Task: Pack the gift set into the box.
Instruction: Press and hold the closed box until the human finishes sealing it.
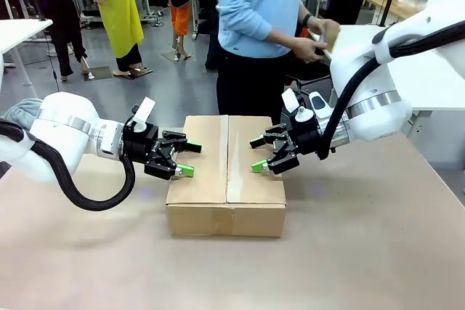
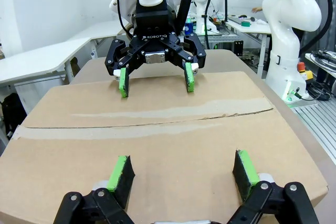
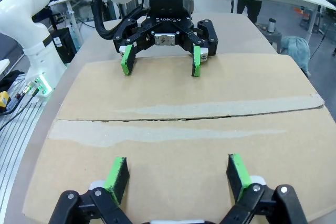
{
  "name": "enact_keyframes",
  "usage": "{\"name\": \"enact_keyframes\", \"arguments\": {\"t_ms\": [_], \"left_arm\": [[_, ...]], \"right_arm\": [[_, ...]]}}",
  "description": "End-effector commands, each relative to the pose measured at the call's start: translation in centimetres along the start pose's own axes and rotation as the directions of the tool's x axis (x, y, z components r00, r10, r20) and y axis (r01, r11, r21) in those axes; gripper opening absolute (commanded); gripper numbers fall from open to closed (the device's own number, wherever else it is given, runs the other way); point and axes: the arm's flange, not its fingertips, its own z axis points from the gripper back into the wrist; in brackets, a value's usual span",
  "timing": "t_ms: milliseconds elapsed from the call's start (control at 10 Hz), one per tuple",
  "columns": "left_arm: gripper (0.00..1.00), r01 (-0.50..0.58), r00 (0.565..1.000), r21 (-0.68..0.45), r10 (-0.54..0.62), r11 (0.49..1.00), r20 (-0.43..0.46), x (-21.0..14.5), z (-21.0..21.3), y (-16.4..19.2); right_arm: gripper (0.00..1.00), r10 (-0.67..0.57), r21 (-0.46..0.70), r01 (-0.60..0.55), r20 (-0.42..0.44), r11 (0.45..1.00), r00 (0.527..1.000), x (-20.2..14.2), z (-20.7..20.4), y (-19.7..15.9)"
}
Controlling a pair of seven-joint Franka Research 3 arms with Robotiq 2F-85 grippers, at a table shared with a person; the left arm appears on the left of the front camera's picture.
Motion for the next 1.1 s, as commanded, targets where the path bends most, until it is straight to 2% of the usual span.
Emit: {"name": "enact_keyframes", "arguments": {"t_ms": [0, 1000], "left_arm": [[1.00, 0.011, 1.000, 0.003, -0.011, 1.000, -0.005, -0.25, -0.05, -0.10], [1.00, 0.011, 1.000, 0.003, -0.011, 1.000, -0.005, -0.25, -0.05, -0.10]], "right_arm": [[1.00, 0.017, -0.010, -0.017, 0.008, 1.000, 1.000, -0.30, -0.08, 0.21], [1.00, 0.017, -0.010, -0.017, 0.008, 1.000, 1.000, -0.30, -0.08, 0.21]]}}
